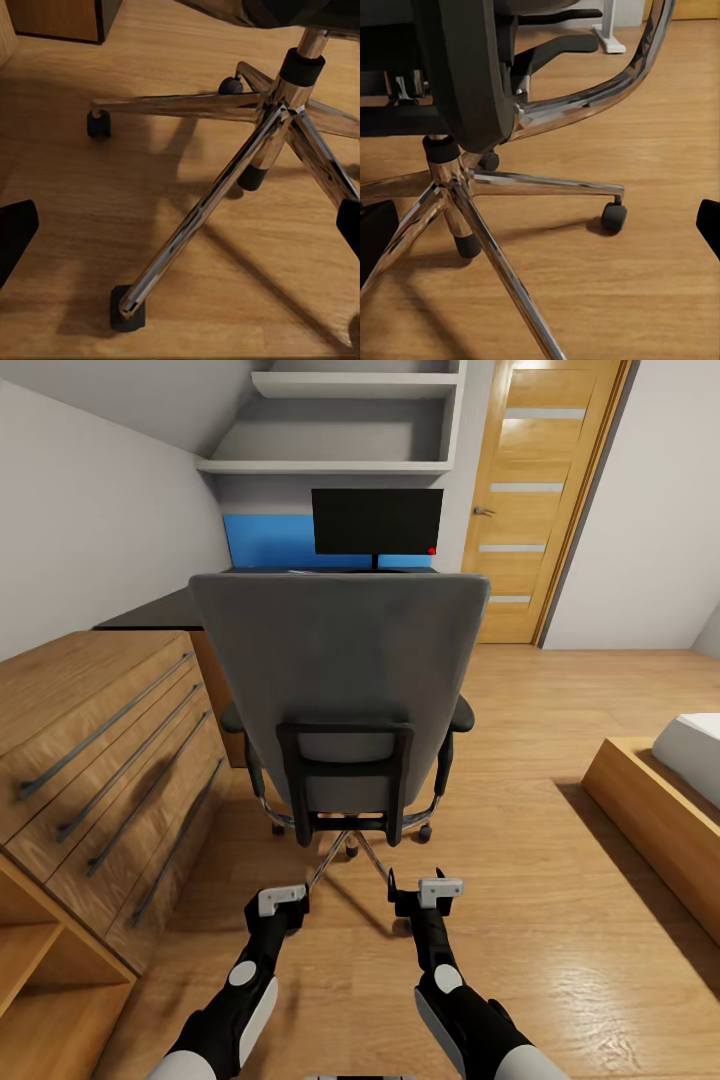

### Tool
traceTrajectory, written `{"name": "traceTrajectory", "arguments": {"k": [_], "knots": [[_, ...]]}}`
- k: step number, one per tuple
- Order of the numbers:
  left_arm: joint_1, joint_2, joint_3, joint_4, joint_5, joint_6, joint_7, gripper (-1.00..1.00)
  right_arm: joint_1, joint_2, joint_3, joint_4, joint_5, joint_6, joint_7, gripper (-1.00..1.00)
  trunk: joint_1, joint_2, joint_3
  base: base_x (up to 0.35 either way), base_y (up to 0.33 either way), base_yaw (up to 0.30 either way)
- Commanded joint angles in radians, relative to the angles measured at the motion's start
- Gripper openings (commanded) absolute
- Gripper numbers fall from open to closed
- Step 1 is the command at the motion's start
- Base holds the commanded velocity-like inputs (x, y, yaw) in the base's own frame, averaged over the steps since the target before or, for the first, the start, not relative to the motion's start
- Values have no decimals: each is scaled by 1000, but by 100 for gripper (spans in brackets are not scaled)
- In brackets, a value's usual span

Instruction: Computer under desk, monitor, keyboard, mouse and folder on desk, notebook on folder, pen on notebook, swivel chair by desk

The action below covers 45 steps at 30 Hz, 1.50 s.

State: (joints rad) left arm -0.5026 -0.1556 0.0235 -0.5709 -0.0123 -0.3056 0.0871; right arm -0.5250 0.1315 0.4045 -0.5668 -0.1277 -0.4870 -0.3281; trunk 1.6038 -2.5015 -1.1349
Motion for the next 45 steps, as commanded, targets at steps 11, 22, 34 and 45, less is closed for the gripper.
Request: {"name": "traceTrajectory", "arguments": {"k": [11, 22, 34, 45], "knots": [[-1, 0, 1, 10, -3, -4, 0, 100, -1, 0, 9, 1, -12, -5, -4, 100, 0, 0, -1, 0, 0, 0], [-1, 1, 1, 11, -4, -4, -1, 100, -1, 0, 10, 2, -12, -5, -3, 100, 0, 0, -1, 41, 0, 0], [-1, 1, 1, 11, -4, -4, 1, 100, -1, 2, 10, 2, -12, -5, -6, 100, 0, 0, -1, 161, 0, 0], [-1, 1, 1, 11, -4, -5, 0, 100, -1, 1, 8, 2, -10, -5, -8, 100, 0, 0, -1, 86, 0, 0]]}}
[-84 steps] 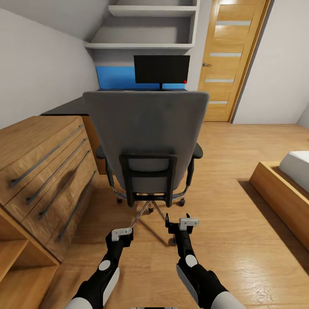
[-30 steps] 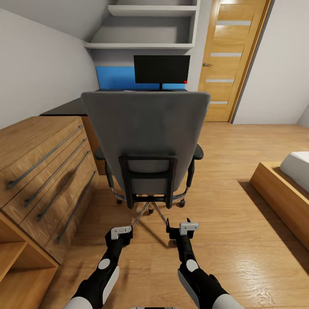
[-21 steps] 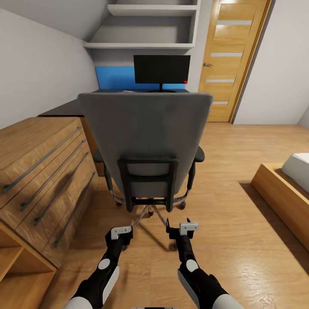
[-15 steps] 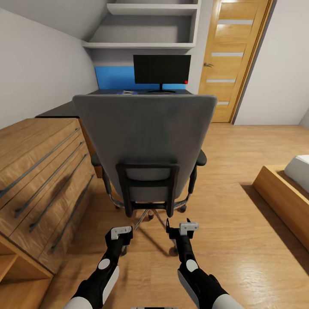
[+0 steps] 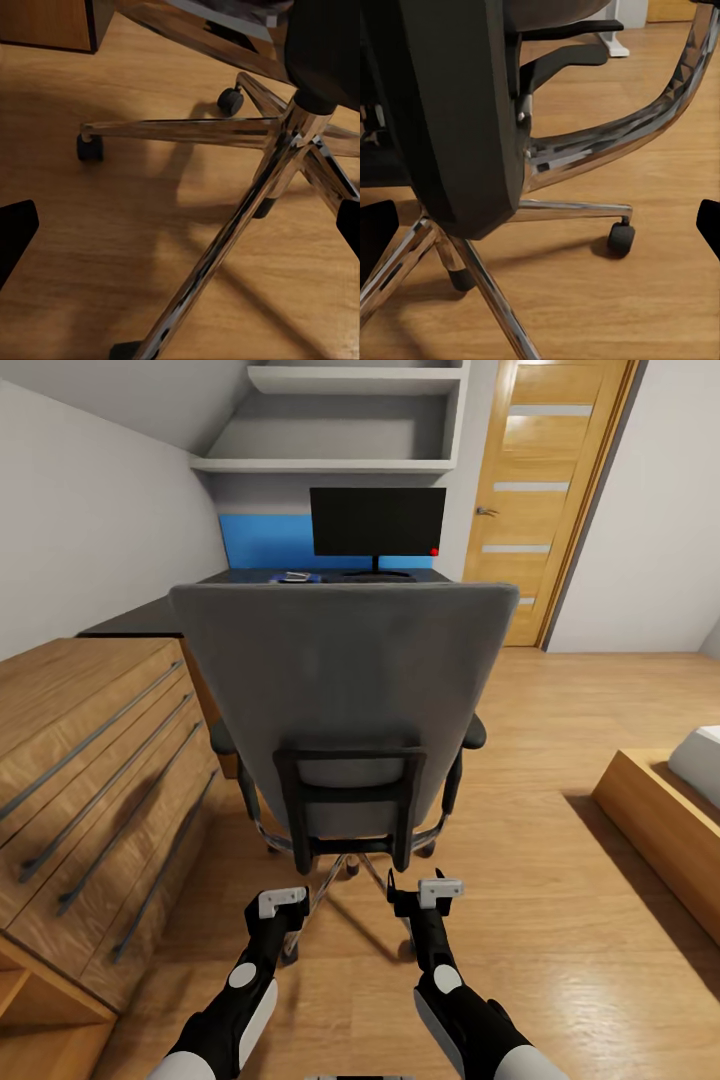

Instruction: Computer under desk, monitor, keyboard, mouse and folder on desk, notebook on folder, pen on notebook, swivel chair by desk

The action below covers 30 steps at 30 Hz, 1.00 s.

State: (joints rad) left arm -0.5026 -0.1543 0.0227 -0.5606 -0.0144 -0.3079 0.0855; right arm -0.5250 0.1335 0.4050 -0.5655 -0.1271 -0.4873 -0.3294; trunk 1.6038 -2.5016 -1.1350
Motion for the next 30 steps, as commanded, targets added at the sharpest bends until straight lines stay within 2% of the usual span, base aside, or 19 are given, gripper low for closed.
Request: {"name": "traceTrajectory", "arguments": {"k": [1, 30], "knots": [[-1, -1, 2, 1, -2, -3, 2, 100, -1, -1, 8, 1, -11, -5, -6, 100, 0, 0, -1, 24, 0, 0], [-1, -1, -1, 2, -6, -5, -5, 100, -1, -2, 8, 0, -10, -5, -6, 100, 0, 0, -1, 2, 0, 0]]}}
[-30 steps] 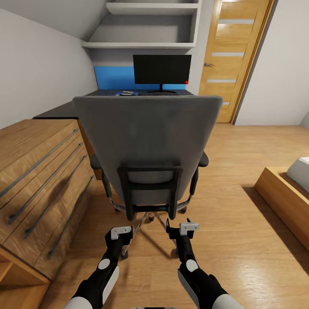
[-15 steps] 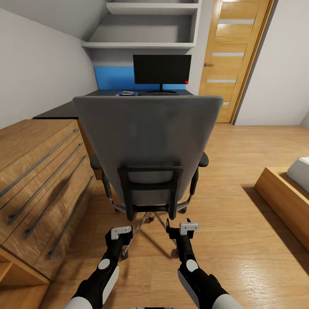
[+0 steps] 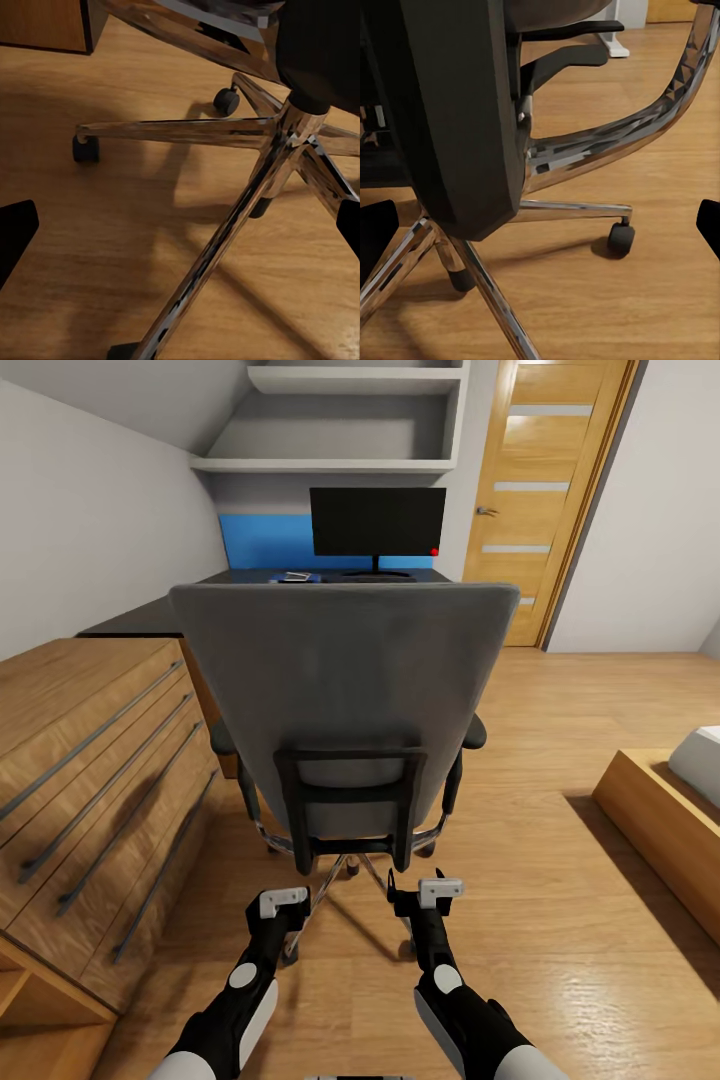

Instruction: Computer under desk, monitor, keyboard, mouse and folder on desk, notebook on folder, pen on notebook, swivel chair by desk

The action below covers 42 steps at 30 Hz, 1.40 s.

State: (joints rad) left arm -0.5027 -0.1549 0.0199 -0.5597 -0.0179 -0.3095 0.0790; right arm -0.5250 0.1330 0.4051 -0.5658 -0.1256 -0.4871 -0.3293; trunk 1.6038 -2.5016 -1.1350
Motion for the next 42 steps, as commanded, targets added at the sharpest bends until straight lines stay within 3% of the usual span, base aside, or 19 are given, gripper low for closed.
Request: {"name": "traceTrajectory", "arguments": {"k": [1, 6, 11, 16, 25, 42], "knots": [[0, -1, 2, 1, -2, -3, 2, 100, -1, -1, 8, 1, -12, -5, -7, 100, 0, 0, -1, 0, 0, 0], [0, -2, -1, 0, -2, -7, 2, 100, -1, 0, 8, 1, -12, -5, -7, 100, 0, 0, -1, 0, 0, 0], [0, -4, -12, 0, -2, -51, 3, 100, -1, 0, 8, 1, -13, -5, -7, 100, 0, 0, -1, 0, 0, 0], [0, -7, -45, 1, -1, -91, 4, 100, -1, -1, 8, 0, -12, -5, -7, 100, 0, 0, -1, 0, 0, 0], [0, -8, -84, -1, -1, -105, 6, 100, -1, 0, 8, 0, -12, -5, -7, 100, 0, 0, -1, 0, 0, 0], [0, -7, -90, -2, 1, -109, 6, 100, -1, -1, 8, 0, -11, -5, -7, 100, 0, 0, -1, 0, 0, 0]]}}
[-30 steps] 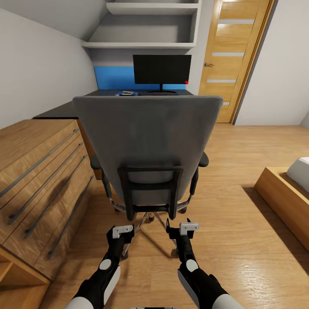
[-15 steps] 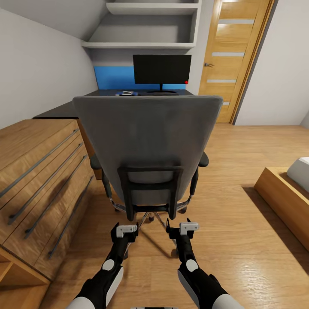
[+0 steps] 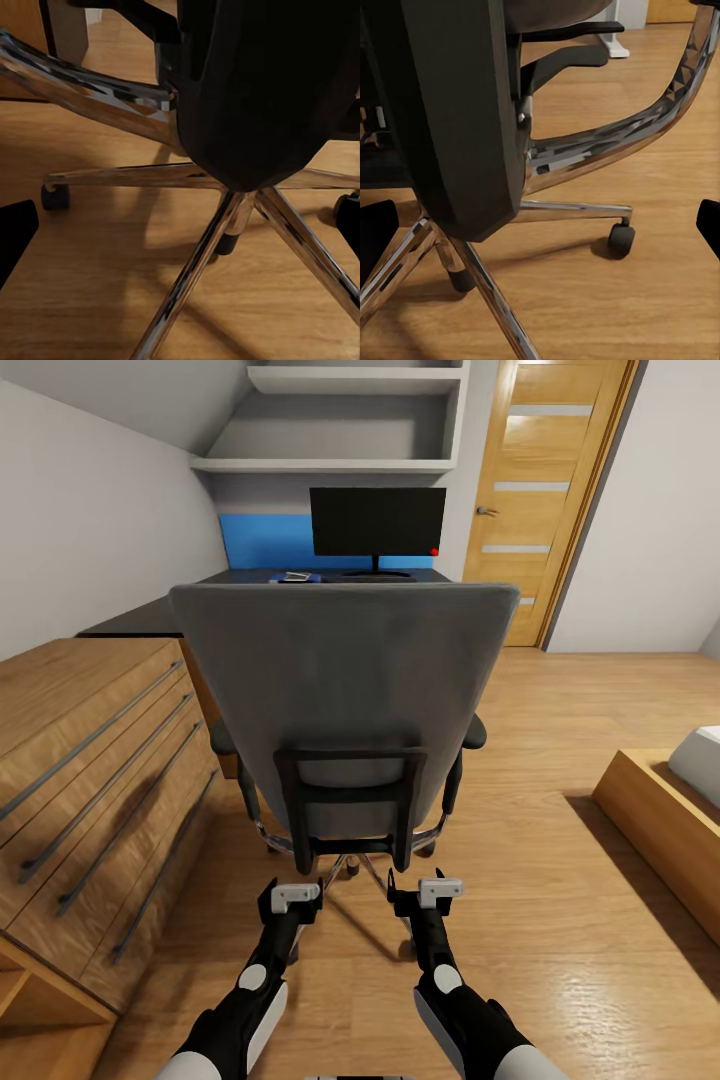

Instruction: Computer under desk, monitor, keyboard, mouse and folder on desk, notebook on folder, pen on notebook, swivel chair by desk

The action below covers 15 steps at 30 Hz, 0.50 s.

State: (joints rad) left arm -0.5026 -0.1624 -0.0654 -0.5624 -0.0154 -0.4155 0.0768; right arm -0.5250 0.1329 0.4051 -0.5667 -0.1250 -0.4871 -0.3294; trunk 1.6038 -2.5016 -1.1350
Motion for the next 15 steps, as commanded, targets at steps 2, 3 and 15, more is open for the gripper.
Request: {"name": "traceTrajectory", "arguments": {"k": [2, 3, 15], "knots": [[-1, 1, -4, 0, -2, -3, 8, 100, -1, -1, 8, 1, -12, -5, -7, 100, 0, 0, -1, 2, 0, 0], [-1, 1, -4, 0, -2, -3, 8, 100, -1, 0, 8, 1, -12, -5, -7, 100, 0, 0, -1, 35, 0, 0], [-1, 10, -3, 2, 1, -3, 9, 100, -1, -1, 8, 1, -12, -5, -7, 100, 0, 0, -1, 148, 0, 0]]}}
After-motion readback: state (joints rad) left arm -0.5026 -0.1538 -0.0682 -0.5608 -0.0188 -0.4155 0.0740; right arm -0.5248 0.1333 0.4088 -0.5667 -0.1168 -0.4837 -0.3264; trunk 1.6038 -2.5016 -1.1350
